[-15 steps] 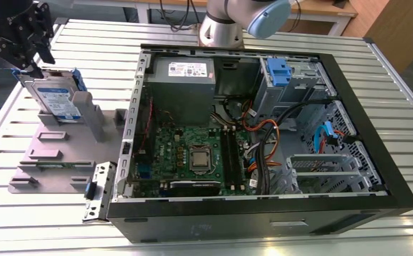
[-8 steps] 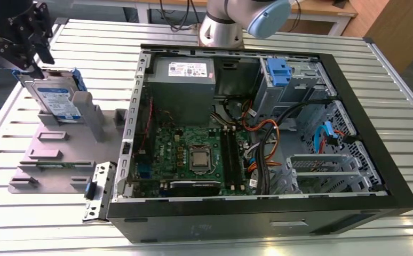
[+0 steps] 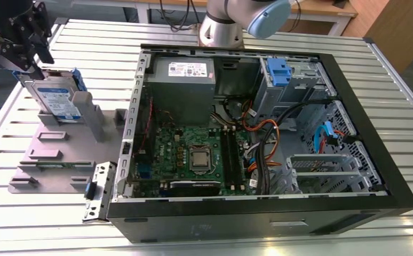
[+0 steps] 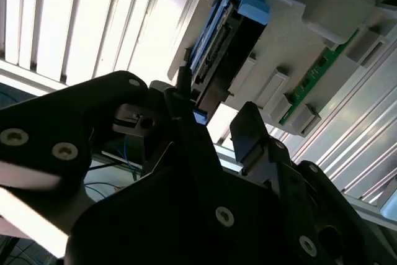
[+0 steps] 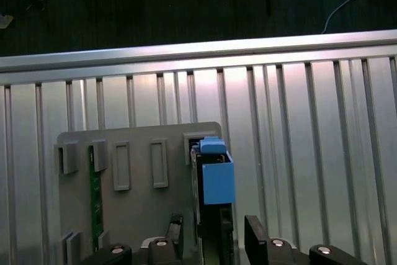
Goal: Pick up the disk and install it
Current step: 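Pick up the disk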
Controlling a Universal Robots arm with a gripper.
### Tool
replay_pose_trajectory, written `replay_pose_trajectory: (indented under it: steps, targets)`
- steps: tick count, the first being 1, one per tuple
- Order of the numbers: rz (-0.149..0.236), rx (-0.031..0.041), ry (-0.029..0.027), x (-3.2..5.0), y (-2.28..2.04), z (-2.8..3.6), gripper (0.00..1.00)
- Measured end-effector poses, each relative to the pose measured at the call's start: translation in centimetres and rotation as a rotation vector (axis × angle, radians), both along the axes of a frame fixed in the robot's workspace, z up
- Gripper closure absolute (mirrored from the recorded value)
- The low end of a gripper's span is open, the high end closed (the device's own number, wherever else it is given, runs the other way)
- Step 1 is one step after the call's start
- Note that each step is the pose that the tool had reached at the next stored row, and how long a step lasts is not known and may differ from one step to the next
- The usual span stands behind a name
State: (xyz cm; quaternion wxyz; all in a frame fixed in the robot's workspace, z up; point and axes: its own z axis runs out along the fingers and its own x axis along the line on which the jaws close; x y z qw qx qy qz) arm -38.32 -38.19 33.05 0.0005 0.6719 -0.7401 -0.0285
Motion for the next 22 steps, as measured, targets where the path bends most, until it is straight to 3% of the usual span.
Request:
replay_pose_trajectory:
  steps: [5, 22]
  targets:
    - [0.001, 0.0, 0.0, 0.0, 0.0, 0.0, 0.34]
    - [0.002, 0.0, -0.0002, 0.0, 0.0, -2.97, 0.34]
